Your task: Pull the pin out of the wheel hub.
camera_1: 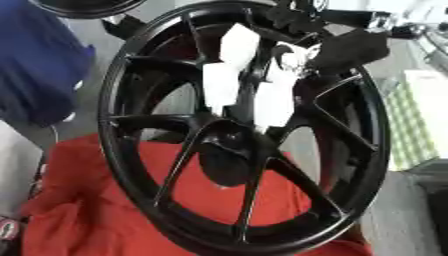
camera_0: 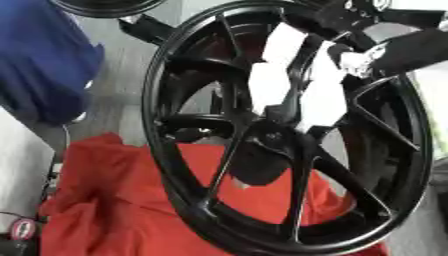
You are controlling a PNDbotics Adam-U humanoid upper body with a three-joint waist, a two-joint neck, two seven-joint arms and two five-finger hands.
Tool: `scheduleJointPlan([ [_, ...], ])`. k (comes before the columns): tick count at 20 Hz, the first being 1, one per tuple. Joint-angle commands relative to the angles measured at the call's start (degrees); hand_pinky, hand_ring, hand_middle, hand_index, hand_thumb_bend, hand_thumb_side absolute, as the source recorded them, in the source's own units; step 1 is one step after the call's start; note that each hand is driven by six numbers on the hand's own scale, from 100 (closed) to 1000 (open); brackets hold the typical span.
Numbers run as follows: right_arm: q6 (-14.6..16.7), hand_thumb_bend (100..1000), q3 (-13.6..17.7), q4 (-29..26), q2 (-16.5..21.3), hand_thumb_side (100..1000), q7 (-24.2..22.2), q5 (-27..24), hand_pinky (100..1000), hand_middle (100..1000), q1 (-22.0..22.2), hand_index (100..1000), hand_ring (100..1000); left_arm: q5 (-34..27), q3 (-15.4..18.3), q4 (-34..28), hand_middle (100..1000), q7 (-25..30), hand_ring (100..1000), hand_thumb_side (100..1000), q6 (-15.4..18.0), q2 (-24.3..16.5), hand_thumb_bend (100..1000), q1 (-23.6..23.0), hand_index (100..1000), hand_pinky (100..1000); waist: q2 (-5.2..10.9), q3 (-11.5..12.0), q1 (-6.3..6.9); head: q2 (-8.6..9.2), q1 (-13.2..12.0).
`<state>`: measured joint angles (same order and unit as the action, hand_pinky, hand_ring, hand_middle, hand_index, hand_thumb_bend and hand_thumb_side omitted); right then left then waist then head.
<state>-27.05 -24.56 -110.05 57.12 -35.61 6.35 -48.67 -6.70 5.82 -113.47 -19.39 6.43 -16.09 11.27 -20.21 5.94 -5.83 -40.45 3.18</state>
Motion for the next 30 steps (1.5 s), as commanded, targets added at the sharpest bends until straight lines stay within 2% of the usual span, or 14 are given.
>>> scheduleJointPlan([
  [1, 0.4, 100, 0.9, 0.6, 0.8, 377, -1.5, 1.7, 957, 932, -1.0, 996, 950, 0.2, -0.2, -1.1, 756, 0.2, 829, 561, 0.0, -0.2, 410, 0.6, 900, 711, 0.71, 0.1, 0.10, 0.51, 0.2],
  [4, 0.8, 100, 0.8, 1.0, 0.6, 337, -2.3, 3.0, 965, 937, -1.1, 1000, 956, 0.1, -0.2, -1.1, 755, 0.2, 829, 561, 0.0, -0.2, 411, 0.6, 899, 711, 0.58, 0.1, 0.01, 0.66, 0.2],
  [6, 0.8, 100, 1.0, 1.3, 0.5, 370, -2.3, 4.1, 966, 936, -1.1, 999, 956, 0.1, -0.2, -1.1, 755, 0.2, 829, 562, 0.0, -0.2, 411, 0.7, 898, 712, 0.48, 0.1, -0.04, 0.82, 0.2],
  [8, 0.4, 100, 1.1, 1.7, 0.4, 348, -1.9, 5.3, 967, 936, -1.0, 998, 957, 0.1, -0.2, -1.1, 755, 0.2, 829, 562, 0.1, -0.1, 411, 0.7, 898, 712, 0.40, 0.1, -0.08, 0.89, 0.2],
  [13, 0.0, 100, 0.9, 2.4, 0.3, 404, -1.7, 6.4, 971, 940, -0.8, 1000, 962, 0.1, -0.2, -1.1, 755, 0.3, 829, 562, 0.1, -0.1, 410, 0.7, 897, 713, 0.17, 0.1, -0.12, 1.00, 0.2],
  [22, 0.0, 100, 1.0, 2.9, 0.2, 459, -2.2, 6.0, 968, 934, -0.3, 996, 958, 0.1, -0.4, -1.1, 755, 0.4, 829, 564, -0.1, 0.1, 405, 0.8, 898, 715, -0.32, 0.0, -0.26, 0.95, 0.3],
  [30, 1.2, 100, 1.1, 2.7, 0.2, 499, -2.9, 4.6, 966, 932, 0.1, 993, 953, 0.2, -0.3, -1.1, 755, 0.5, 829, 566, -0.1, 0.2, 402, 0.8, 898, 716, -0.62, 0.0, -0.35, 1.05, 0.1],
])
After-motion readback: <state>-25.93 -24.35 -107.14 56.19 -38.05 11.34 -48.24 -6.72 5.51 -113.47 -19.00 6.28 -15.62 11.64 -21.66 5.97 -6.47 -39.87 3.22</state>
